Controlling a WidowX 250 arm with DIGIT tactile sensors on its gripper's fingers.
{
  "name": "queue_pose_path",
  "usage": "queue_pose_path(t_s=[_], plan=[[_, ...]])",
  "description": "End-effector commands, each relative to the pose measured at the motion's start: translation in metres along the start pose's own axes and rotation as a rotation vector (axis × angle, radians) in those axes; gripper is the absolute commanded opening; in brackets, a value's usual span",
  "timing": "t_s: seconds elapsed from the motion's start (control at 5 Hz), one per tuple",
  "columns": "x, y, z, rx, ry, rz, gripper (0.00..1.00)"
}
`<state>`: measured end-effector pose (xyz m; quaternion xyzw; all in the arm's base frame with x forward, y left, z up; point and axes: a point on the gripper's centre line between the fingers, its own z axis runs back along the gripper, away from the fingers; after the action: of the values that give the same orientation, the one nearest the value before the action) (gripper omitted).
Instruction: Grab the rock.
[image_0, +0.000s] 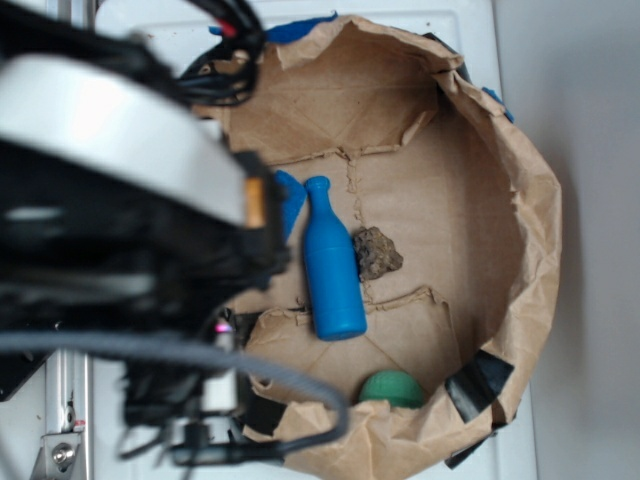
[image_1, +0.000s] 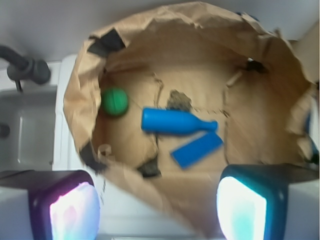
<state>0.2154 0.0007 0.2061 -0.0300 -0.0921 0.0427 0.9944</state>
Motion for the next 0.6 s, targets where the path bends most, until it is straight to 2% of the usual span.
queue_pose_path(t_s=[0.0, 0.2, 0.4], plan=[[0.076, 0.026, -0.057, -0.009, -0.018, 0.151, 1.00], [0.089, 0.028, -0.081, -0.029, -0.025, 0.198, 1.00], [0.075, 0.014, -0.099, 0.037, -0.075, 0.106, 1.00]])
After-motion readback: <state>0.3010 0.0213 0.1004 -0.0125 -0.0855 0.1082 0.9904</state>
